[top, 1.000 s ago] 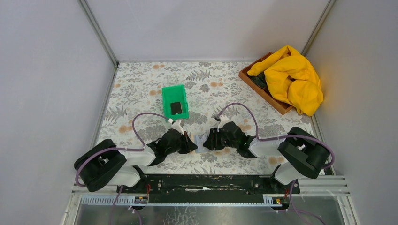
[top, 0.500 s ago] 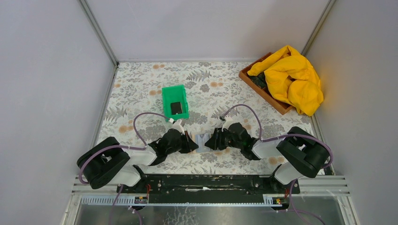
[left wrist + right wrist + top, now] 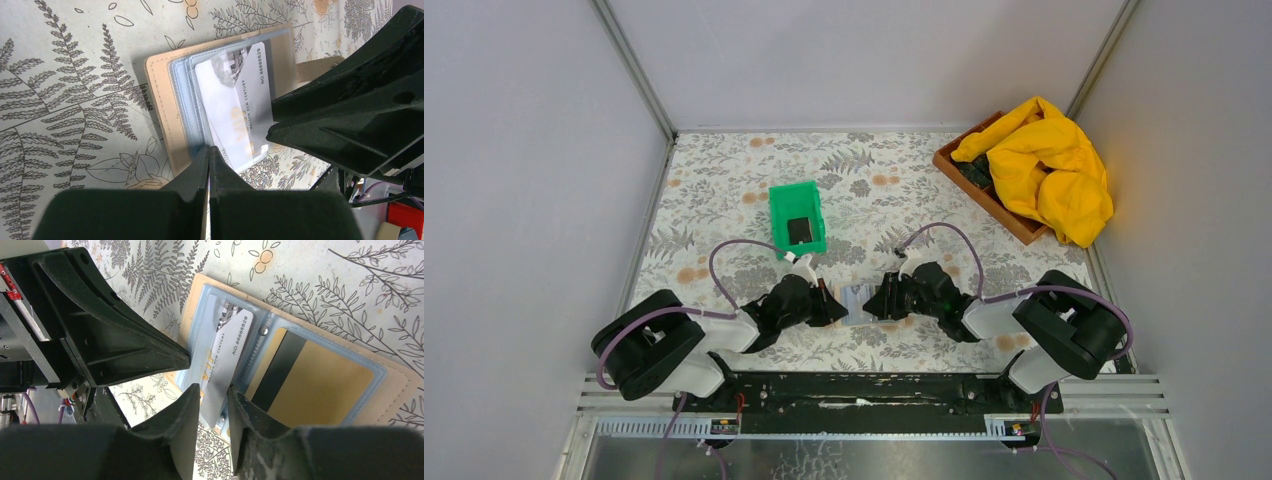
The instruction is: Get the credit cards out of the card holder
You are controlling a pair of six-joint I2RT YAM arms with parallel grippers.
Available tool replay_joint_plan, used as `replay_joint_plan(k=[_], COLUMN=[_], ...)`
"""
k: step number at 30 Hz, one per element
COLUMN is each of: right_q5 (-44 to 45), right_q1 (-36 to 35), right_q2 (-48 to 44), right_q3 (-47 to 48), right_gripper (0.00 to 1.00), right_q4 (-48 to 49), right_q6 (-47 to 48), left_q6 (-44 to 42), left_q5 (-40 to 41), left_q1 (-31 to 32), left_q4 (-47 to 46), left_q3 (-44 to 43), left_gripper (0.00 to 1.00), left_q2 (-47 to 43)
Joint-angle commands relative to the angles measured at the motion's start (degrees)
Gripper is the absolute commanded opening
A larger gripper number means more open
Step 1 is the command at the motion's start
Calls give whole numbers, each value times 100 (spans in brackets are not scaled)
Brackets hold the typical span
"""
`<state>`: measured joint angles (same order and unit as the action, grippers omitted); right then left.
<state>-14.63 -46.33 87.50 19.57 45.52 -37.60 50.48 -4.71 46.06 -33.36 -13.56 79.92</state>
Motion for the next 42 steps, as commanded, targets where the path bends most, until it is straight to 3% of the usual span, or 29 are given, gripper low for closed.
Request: replay_joint_plan(k=[1, 8, 10, 13, 18, 24, 28, 32, 38, 42], right_q5=[-725, -611, -609, -638, -738, -556, -272, -81, -334, -422], right_q1=[-103, -97, -61, 65, 317, 455, 551, 596, 616, 616], right_q2=[-7, -100, -182, -335, -777, -1375, -1884, -2373, -2779, -2508], right_q3=[128, 95, 43, -50, -234, -266, -260, -220, -244, 211], right_gripper=[28, 1, 0, 0, 0, 0, 0, 0, 0, 0], right_q4=[840, 685, 670, 643, 583, -54, -651, -1233, -1266, -1254], right_q6=[-200, -160, -140, -137, -190, 57, 279, 514, 382, 303], left_q6=[-45, -66, -31, -57, -160, -215, -328, -412, -538, -556], left_q5=[-25, -24, -28, -52, -10, 83, 162, 140, 113, 888], left_q1=[41, 35, 35, 34, 34, 34, 27, 31, 26, 18], left_q4=[265, 294, 183, 171, 399, 621, 923, 1273, 1940, 2824], left_q3=[99, 93, 160, 219, 223, 223, 162, 12, -313, -592], left_gripper=[0, 0, 2, 18, 36, 51, 68, 74, 75, 75], left_q2=[261, 200, 102, -123, -520, -982, -1389, -1844, -2585, -3496])
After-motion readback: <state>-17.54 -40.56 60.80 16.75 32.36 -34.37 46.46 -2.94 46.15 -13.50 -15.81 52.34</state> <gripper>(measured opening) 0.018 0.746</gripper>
